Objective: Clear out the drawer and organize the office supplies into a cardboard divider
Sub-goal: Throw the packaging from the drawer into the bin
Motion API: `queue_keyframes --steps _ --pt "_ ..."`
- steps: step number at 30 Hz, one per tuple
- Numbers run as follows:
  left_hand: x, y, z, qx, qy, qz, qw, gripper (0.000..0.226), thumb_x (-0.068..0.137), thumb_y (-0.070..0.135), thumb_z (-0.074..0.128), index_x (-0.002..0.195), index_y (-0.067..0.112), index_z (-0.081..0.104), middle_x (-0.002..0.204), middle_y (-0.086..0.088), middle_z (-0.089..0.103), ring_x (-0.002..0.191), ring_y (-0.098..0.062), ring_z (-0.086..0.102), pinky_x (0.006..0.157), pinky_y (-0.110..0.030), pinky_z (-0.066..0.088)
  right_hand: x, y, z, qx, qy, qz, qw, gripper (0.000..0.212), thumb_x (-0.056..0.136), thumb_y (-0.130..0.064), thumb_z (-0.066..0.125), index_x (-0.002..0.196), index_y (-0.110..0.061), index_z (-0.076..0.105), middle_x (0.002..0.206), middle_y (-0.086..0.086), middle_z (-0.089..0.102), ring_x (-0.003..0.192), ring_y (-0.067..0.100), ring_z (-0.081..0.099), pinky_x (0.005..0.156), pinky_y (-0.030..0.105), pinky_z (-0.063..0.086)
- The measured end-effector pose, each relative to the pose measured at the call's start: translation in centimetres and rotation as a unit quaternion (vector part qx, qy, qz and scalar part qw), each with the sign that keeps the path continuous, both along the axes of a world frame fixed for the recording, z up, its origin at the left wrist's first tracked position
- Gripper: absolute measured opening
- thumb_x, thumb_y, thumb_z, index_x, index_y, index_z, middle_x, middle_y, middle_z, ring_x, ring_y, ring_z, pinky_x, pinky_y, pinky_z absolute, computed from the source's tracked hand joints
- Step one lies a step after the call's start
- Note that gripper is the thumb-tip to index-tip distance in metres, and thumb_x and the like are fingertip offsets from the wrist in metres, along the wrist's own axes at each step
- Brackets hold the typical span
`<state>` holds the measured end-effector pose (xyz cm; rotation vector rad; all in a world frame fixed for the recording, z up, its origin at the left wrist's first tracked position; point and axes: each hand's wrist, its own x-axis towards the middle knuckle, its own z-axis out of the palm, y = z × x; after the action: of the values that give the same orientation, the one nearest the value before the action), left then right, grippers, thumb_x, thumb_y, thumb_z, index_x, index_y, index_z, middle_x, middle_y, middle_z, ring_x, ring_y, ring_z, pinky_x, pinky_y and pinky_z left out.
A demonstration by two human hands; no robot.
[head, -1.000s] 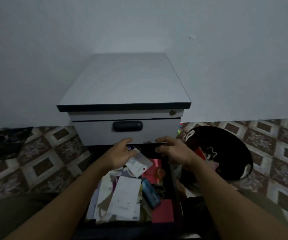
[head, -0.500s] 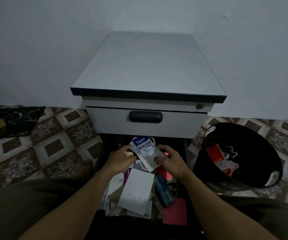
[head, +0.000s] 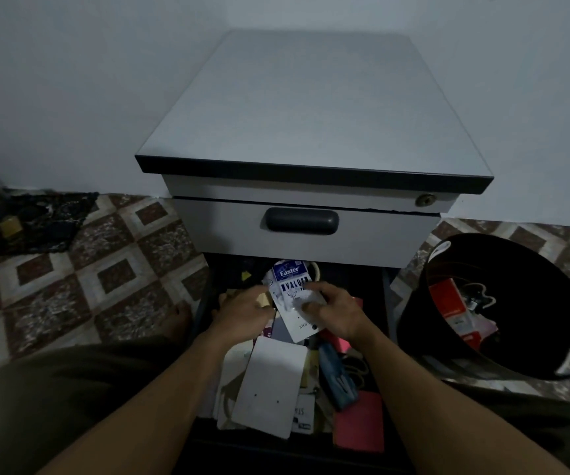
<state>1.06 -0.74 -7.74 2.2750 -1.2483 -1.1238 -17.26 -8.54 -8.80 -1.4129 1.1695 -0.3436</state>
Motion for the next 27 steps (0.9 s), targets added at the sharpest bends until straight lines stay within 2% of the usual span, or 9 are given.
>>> queue_keyframes --steps 4,6,7,9,11,14,16,20,27 --pt "0.4 0.2 0.0 -0.018 0.009 0.006 1.000 0.049 0.093 0.038 0.054 0.141 0.045 0.046 0.149 0.000 0.044 0.137 -0.029 0.033 0.107 -0.040 0.032 0.0 0.4 0.1 0.039 -0.032 -0.002 0.999 0.038 0.093 -0.014 0.066 0.131 -0.015 0.059 0.109 0.001 0.064 0.083 0.014 0.064 0.068 0.022 0.055" --pt "0.7 0.4 -0.1 -0.019 0.030 0.017 0.999 0.049 0.095 0.035 0.056 0.143 0.038 0.047 0.136 0.002 0.052 0.111 -0.015 0.054 0.087 -0.026 0.046 0.0 0.5 0.1 0.064 -0.046 -0.018 0.997 0.037 0.093 -0.013 0.065 0.129 -0.012 0.060 0.113 0.002 0.063 0.086 0.015 0.064 0.071 0.025 0.057" --pt "0.8 0.4 -0.3 -0.018 0.040 0.020 0.999 0.049 0.096 0.033 0.058 0.143 0.034 0.047 0.128 0.003 0.054 0.095 -0.007 0.057 0.074 -0.020 0.046 0.0 0.5 0.1 0.069 -0.048 -0.025 0.996 0.036 0.093 -0.012 0.065 0.129 -0.011 0.060 0.113 0.002 0.062 0.089 0.016 0.064 0.076 0.029 0.058" --pt "0.9 0.4 -0.5 -0.017 0.043 0.023 0.999 0.050 0.096 0.034 0.060 0.144 0.032 0.047 0.128 0.002 0.054 0.084 0.001 0.054 0.066 -0.017 0.045 -0.1 0.4 0.3 0.066 -0.048 -0.034 0.996 0.035 0.094 -0.011 0.064 0.129 -0.010 0.059 0.110 0.001 0.062 0.092 0.018 0.065 0.083 0.036 0.058" --pt "0.9 0.5 -0.4 -0.008 0.039 0.017 0.999 0.051 0.095 0.037 0.059 0.145 0.031 0.047 0.137 0.001 0.049 0.090 -0.003 0.055 0.069 -0.019 0.045 -0.3 0.4 0.7 0.066 -0.051 -0.053 0.995 0.031 0.094 -0.008 0.062 0.125 -0.008 0.061 0.105 0.001 0.065 0.090 0.019 0.066 0.079 0.031 0.058" --pt "1.2 0.6 -0.4 0.029 -0.005 -0.009 1.000 0.061 0.087 0.046 0.056 0.146 0.032 0.046 0.151 -0.001 0.042 0.127 -0.022 0.046 0.100 -0.030 0.044 -0.8 0.4 0.5 0.072 -0.064 -0.102 0.990 0.024 0.091 -0.004 0.065 0.115 -0.005 0.066 0.107 0.013 0.071 0.093 0.027 0.069 0.080 0.033 0.059" --pt "1.5 0.7 -0.5 0.038 -0.026 -0.022 0.999 0.060 0.090 0.042 0.055 0.148 0.030 0.043 0.152 -0.002 0.042 0.132 -0.024 0.042 0.109 -0.033 0.039 -1.2 0.8 0.4 0.068 -0.077 -0.138 0.985 0.019 0.091 -0.003 0.066 0.109 -0.002 0.070 0.106 0.016 0.071 0.088 0.026 0.070 0.072 0.030 0.059" --pt "1.8 0.9 0.1 -0.008 -0.013 -0.006 1.000 0.053 0.095 0.029 0.056 0.146 0.021 0.047 0.142 -0.004 0.054 0.107 -0.015 0.056 0.075 -0.020 0.043 -2.0 2.0 0.4 0.072 -0.118 -0.208 0.968 0.012 0.092 -0.005 0.065 0.099 0.000 0.073 0.096 0.017 0.074 0.073 0.024 0.070 0.054 0.027 0.056" --pt "1.8 1.7 0.8 -0.057 -0.009 -0.005 0.998 0.038 0.094 0.021 0.058 0.131 0.018 0.062 0.119 -0.002 0.067 0.090 -0.012 0.060 0.065 -0.020 0.041 -2.5 4.9 0.0 0.054 -0.131 -0.258 0.956 0.006 0.089 -0.008 0.071 0.086 -0.010 0.075 0.079 0.006 0.076 0.061 0.015 0.071 0.049 0.025 0.053"
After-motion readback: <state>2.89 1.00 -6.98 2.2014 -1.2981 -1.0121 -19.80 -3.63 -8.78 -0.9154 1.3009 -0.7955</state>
